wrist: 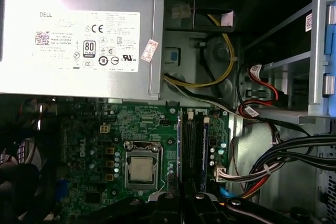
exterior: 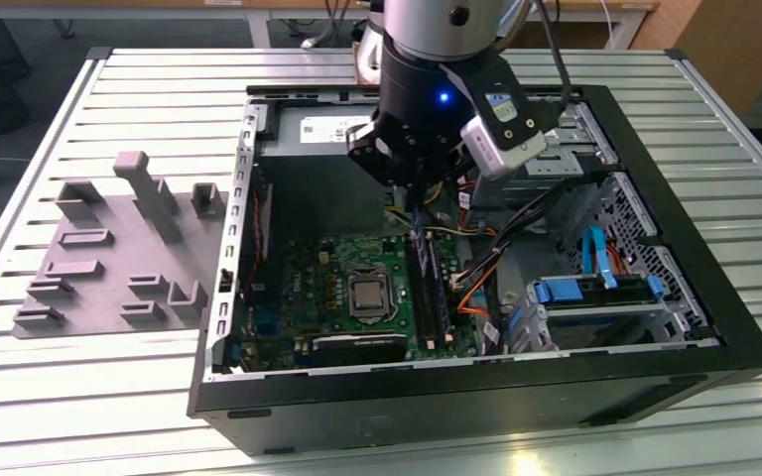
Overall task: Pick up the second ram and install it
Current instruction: 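Insert the second ram into the second slot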
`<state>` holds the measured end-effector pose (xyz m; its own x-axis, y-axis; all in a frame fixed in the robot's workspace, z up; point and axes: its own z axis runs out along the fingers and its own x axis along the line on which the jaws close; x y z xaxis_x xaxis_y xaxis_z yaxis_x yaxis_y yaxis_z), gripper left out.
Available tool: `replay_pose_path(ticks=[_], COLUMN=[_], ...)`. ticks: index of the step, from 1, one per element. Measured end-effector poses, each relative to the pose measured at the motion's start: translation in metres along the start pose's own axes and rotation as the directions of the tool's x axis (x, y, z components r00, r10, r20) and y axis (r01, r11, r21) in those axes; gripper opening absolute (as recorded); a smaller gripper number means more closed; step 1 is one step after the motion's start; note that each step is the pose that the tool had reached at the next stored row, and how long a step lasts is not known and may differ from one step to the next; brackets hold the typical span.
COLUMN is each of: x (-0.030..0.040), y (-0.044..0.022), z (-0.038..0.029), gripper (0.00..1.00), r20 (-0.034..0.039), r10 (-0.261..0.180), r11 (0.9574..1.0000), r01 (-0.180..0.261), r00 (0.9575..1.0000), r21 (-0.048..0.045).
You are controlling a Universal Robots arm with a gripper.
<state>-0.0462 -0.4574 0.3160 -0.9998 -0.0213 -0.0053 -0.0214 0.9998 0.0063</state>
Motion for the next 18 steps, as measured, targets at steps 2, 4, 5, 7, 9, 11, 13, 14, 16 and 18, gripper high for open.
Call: replay_pose_path(ticks=[2, 4, 5, 7, 9, 11, 13, 14, 16, 18], x=[0.0, -0.0001, -0.0012, -0.0036, -0.004, -0.0045, -0.0046, -0.0046, -0.0047, -0.005], y=[0.0, 0.0, -0.0001, -0.0001, -0.0002, -0.0002, -0.0004, -0.0009, -0.0021, -0.0023], z=[0.0035, 0.0065, 0.008, 0.0113, 0.0149, 0.0184, 0.0222, 0.024, 0.0276, 0.0305], gripper=[0.14, 0.14, 0.14, 0.14, 0.14, 0.14, 0.14, 0.14, 0.14, 0.14], r20=[0.0002, 0.0003, 0.0004, 0.0004, 0.0004, 0.0003, 0.0004, 0.0004, 0.0003, 0.0003], r10=[0.012, 0.033, 0.038, 0.04, 0.04, 0.04, 0.038, 0.035, 0.034, 0.034], r11=[0.9999, 0.9994, 0.9993, 0.9992, 0.9992, 0.9992, 0.9993, 0.9994, 0.9994, 0.9994], r01=[-0.012, -0.033, -0.038, -0.04, -0.04, -0.04, -0.038, -0.035, -0.034, -0.034], r00=[0.9999, 0.9994, 0.9993, 0.9992, 0.9992, 0.9992, 0.9993, 0.9994, 0.9994, 0.9994], r21=[0.0001, 0.0003, 0.0002, 0.0002, 0.0002, 0.0003, 0.0002, 0.0001, 0.0002, 0.0001])
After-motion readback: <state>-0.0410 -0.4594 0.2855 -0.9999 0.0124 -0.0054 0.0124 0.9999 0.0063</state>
